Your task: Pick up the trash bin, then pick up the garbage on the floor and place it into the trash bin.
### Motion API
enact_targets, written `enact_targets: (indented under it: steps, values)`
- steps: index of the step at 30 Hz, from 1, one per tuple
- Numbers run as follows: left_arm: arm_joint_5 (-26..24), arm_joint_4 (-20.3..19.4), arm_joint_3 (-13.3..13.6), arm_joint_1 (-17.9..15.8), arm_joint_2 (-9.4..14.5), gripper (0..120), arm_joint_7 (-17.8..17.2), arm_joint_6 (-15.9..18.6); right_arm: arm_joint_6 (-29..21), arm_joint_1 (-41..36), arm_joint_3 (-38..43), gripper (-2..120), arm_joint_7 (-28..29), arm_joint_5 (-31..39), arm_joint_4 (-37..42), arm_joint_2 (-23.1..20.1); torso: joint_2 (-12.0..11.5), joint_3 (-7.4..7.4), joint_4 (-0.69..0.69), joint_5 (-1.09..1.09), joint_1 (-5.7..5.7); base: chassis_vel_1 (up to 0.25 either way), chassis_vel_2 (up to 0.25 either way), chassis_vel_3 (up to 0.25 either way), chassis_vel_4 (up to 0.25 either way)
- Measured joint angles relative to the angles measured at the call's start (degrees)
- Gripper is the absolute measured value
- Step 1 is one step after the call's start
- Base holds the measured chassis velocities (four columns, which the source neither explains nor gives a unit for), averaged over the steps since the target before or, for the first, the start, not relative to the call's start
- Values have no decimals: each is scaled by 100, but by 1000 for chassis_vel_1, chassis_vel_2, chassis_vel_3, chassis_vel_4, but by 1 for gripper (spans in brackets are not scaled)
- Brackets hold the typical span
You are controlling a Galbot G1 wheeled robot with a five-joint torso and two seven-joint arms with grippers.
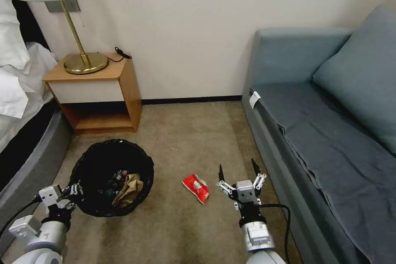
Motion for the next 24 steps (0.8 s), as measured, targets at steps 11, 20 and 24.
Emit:
enact_targets:
  steps: [11, 20, 24]
  values:
    - [-6, 167, 35, -32, 117, 4, 101, -117, -1457, 1636, -942, 100, -744, 1923, -464, -1072, 0, 1, 0, 1, 0, 0, 0, 0, 0]
    - [-44, 353, 59, -186, 142, 4, 141, -151, -2919, 3411, -1727, 100, -1237, 4366, -1048, -1258, 0, 1, 0, 0, 0, 0, 0, 0, 0]
    - [-87, 432, 52, -228, 175, 4, 148, -163, -3363, 4221, -2093, 100, -1395, 5071, -1487, -1148, 0, 1, 0, -2, 0, 0, 0, 0, 0]
